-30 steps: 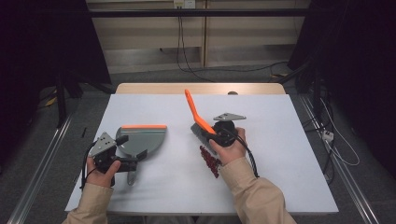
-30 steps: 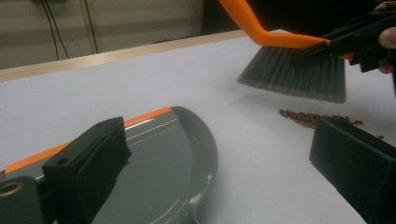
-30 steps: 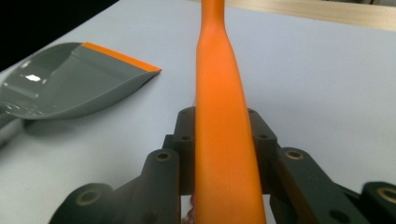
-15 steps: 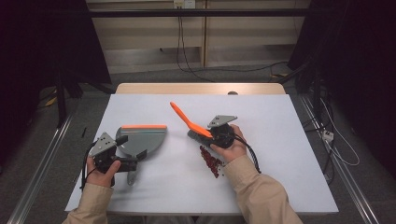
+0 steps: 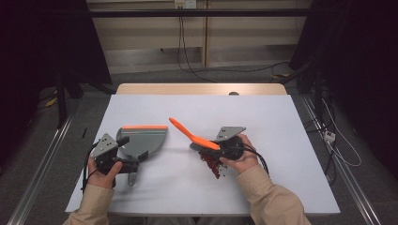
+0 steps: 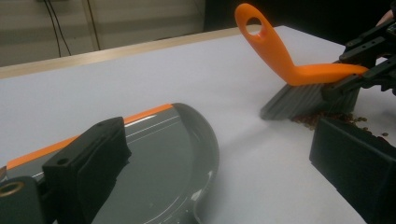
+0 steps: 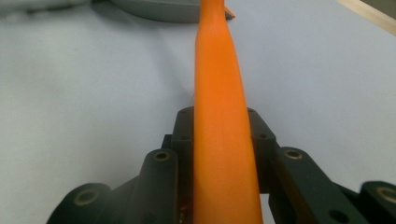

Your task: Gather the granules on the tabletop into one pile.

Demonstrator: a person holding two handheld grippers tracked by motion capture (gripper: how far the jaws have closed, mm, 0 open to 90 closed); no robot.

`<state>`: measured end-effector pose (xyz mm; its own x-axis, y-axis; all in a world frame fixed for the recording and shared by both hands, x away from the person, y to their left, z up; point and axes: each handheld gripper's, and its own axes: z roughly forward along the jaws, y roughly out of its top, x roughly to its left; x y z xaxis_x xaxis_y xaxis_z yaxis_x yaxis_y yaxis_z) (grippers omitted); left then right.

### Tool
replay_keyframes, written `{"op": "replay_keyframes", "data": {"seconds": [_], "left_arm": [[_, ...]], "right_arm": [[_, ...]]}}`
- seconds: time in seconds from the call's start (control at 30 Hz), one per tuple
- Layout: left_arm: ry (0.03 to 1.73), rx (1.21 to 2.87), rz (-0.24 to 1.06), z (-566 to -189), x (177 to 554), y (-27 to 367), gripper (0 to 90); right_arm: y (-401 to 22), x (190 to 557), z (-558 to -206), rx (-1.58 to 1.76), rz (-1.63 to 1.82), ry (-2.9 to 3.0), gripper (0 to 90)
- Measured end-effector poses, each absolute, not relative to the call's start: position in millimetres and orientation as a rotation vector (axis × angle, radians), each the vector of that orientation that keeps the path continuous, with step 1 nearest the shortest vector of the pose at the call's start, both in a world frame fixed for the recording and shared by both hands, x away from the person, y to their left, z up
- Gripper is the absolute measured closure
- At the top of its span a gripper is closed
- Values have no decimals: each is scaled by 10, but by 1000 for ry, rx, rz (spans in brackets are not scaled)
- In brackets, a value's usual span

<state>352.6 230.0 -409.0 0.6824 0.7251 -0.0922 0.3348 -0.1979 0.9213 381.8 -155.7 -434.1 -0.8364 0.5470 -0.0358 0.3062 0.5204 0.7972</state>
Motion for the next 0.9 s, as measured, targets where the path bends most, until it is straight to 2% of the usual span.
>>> {"op": "replay_keyframes", "data": {"seconds": [0.57,0.9], "left_arm": [[843,1793,441,-4093,3524,2282,41],[837,1790,433,-4091,3532,2302,41]], "right_arm": [[-1663,3727,-4268,789,1341,2389,717],[-1873,3512,-4264,1093,1255,2182,717]]}}
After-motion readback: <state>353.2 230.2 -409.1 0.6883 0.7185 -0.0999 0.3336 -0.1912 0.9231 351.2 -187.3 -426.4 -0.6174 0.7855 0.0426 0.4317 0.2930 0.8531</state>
